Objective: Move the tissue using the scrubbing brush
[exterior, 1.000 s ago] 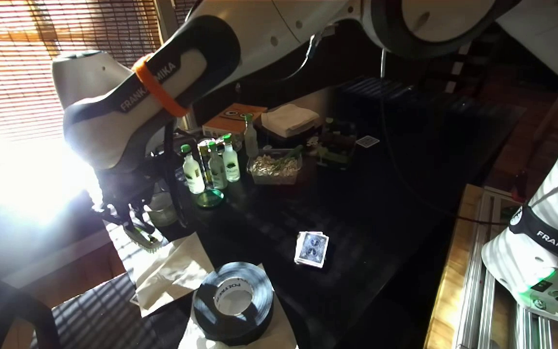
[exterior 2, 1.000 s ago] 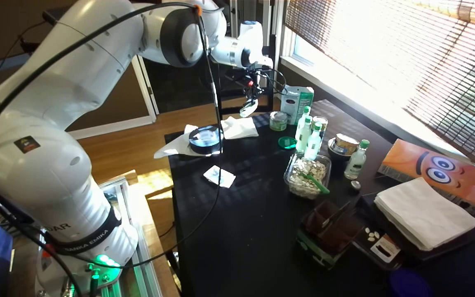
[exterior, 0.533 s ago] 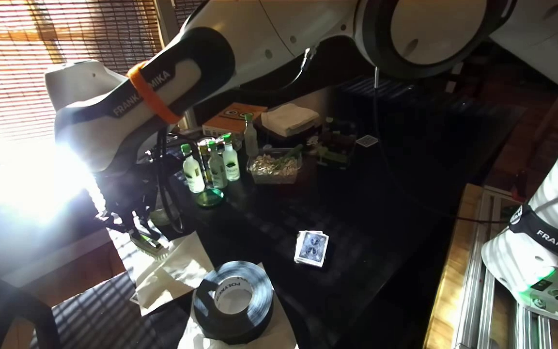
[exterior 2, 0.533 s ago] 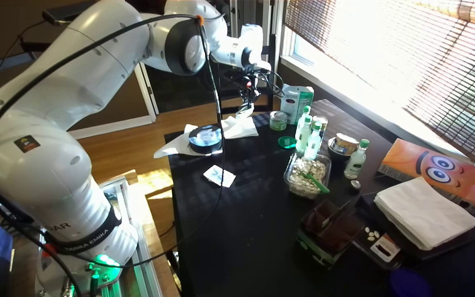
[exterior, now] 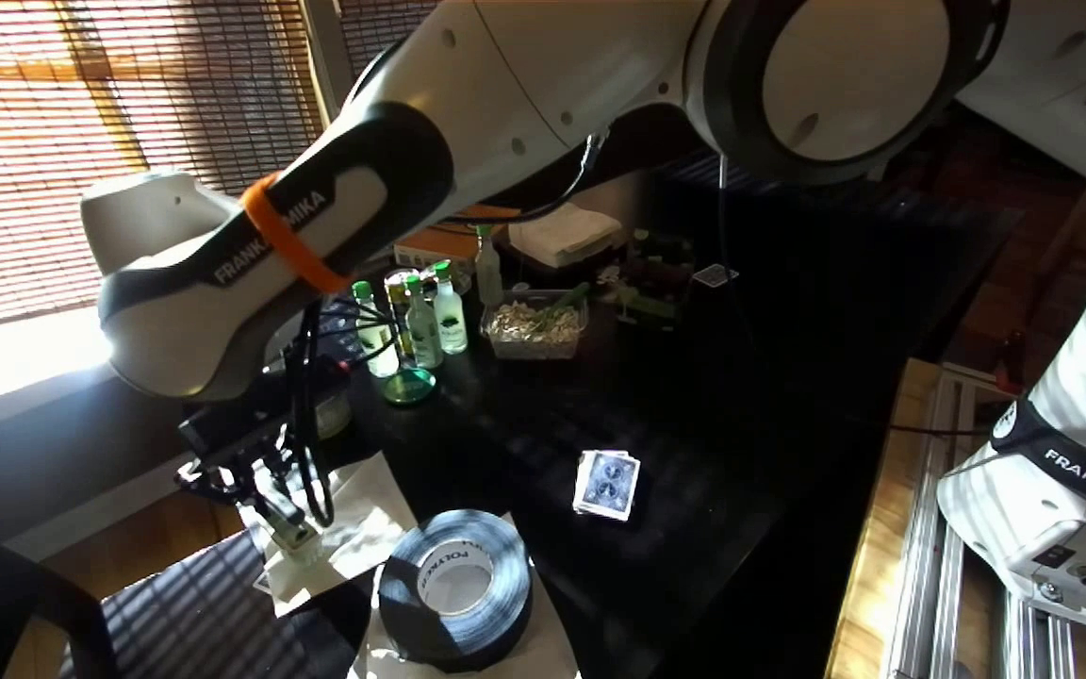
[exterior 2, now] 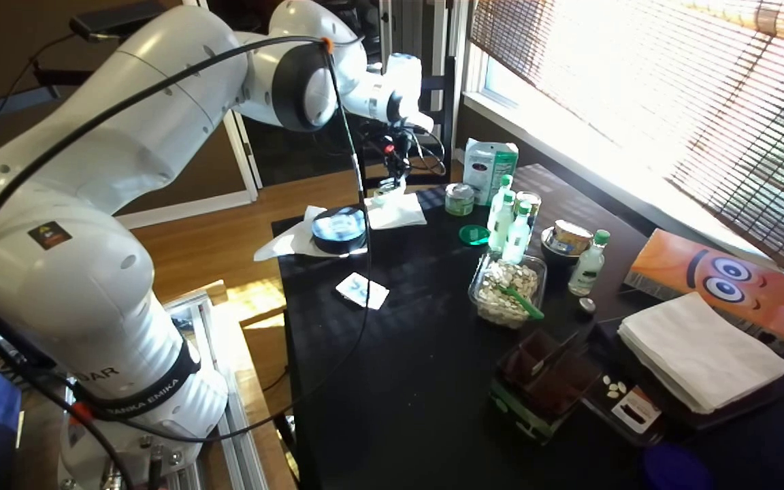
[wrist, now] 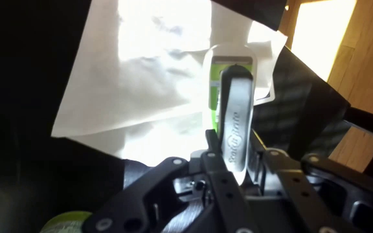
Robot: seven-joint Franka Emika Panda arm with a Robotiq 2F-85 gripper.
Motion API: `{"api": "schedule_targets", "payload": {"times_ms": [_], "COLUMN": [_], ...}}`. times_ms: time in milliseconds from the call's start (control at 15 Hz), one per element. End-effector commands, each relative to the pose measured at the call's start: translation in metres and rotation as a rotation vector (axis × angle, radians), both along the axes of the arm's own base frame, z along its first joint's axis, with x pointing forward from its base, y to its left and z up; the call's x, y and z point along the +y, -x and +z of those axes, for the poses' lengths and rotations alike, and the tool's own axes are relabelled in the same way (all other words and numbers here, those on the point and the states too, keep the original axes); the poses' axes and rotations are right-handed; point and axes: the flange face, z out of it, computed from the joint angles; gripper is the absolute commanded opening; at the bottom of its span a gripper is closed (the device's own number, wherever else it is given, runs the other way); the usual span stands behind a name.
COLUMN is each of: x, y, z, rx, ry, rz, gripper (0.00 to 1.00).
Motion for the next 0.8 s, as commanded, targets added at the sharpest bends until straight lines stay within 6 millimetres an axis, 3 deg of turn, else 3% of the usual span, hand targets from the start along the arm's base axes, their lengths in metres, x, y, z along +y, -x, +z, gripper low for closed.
{"api": "schedule_targets", "payload": {"times_ms": [0, 200, 467, 733], "x": [0.019, 0.007, -0.044, -0.09], "y": [0.011, 0.015, 0.02, 0.028], "z": [-0.024, -0.034, -0.029, -0.039], "rx": [0.004, 0.024, 0.111, 0.217], "ry": [-0.016, 0.047, 0.177, 0.288], "rz": [-0.054, -0.082, -0.188, -0.211], "gripper": [0.06, 0.06, 0.06, 0.06]}}
